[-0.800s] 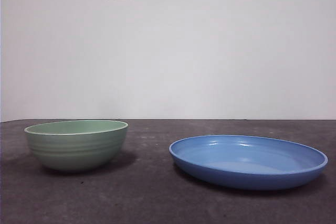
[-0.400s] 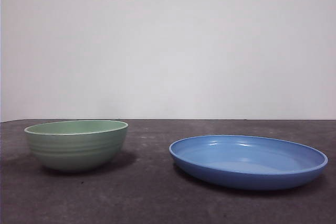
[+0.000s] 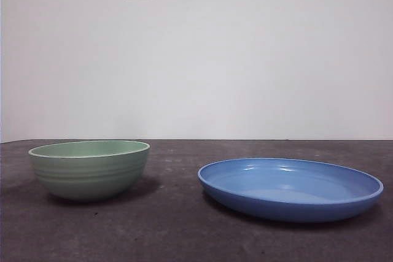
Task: Place the green bowl on the blue plate
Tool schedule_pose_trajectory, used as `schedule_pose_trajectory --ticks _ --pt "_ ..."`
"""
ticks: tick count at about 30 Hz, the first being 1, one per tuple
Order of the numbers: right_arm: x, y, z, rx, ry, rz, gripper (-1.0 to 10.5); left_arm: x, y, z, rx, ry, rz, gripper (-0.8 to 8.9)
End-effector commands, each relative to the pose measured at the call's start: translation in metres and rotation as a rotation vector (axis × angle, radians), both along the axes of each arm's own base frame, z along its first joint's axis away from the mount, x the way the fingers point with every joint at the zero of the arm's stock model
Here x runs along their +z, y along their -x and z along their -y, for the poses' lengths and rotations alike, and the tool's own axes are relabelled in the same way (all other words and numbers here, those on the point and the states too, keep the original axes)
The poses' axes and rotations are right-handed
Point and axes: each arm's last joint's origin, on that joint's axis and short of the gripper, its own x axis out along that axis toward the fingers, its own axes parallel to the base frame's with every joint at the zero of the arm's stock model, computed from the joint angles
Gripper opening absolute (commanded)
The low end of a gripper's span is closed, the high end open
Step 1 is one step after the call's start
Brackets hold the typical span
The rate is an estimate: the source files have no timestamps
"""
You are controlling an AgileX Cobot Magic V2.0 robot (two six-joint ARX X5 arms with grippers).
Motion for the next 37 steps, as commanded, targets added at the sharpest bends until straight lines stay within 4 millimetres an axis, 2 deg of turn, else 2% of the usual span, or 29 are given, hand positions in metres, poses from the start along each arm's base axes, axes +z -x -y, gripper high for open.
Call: schedule_pose_trajectory --ticks 1,13,27,33,37 --pt "0.007 0.000 -0.001 0.009 -0.001 0.031 6.2 0.003 -0.008 0.001 -0.010 -0.024 0.014 5.62" --pt "0.007 0.000 -0.001 0.017 -0.009 0.026 6.2 -0.032 -0.057 0.006 0.079 -0.171 -0.159 5.57" --pt "0.007 0.000 -0.001 0.018 -0.009 0.025 6.2 -0.104 -0.126 0.015 0.113 -0.276 -0.376 5.57" --pt "0.007 0.000 -0.001 0.017 -0.009 0.026 6.2 -0.136 -0.145 0.020 0.105 -0.290 -0.451 5.57" --pt "0.007 0.000 -0.001 0.017 -0.009 0.026 6.2 -0.147 -0.150 0.023 0.102 -0.293 -0.477 5.57"
